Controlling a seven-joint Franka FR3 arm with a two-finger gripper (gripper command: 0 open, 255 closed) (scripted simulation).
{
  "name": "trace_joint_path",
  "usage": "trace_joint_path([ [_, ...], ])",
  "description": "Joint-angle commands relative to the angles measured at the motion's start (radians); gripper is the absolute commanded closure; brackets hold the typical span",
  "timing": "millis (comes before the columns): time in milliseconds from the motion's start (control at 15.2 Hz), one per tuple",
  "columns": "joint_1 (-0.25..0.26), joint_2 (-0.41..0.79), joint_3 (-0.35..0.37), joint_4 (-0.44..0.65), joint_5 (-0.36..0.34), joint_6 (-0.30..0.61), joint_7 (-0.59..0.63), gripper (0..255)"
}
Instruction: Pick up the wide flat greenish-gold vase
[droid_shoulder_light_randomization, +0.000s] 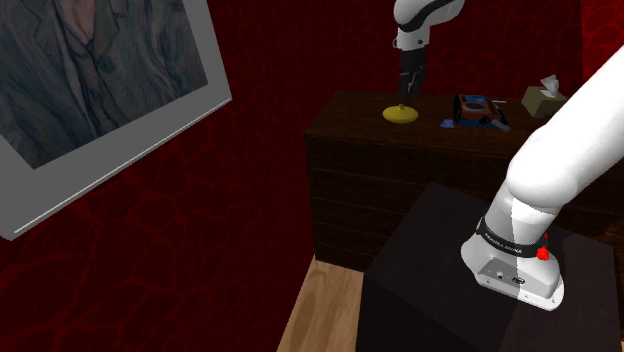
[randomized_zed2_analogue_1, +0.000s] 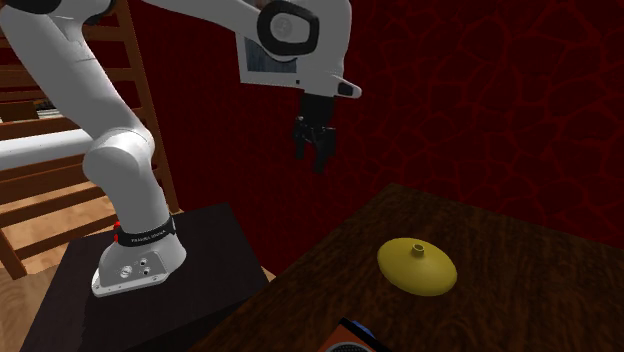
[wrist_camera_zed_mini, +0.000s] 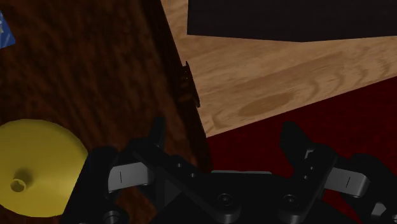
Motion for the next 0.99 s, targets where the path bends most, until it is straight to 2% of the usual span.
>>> trace_joint_path([
  [0, -0.009, 0.065, -0.029, 0.038, 0.011, 0.038, -0.038, 0],
  [528, -0.063, 0.35, -0.116, 0.259, 0.128, 0.123, -0.206, 0],
  [924, -0.148, 0.581, -0.132, 0.484, 0.252, 0.128, -0.325, 0],
])
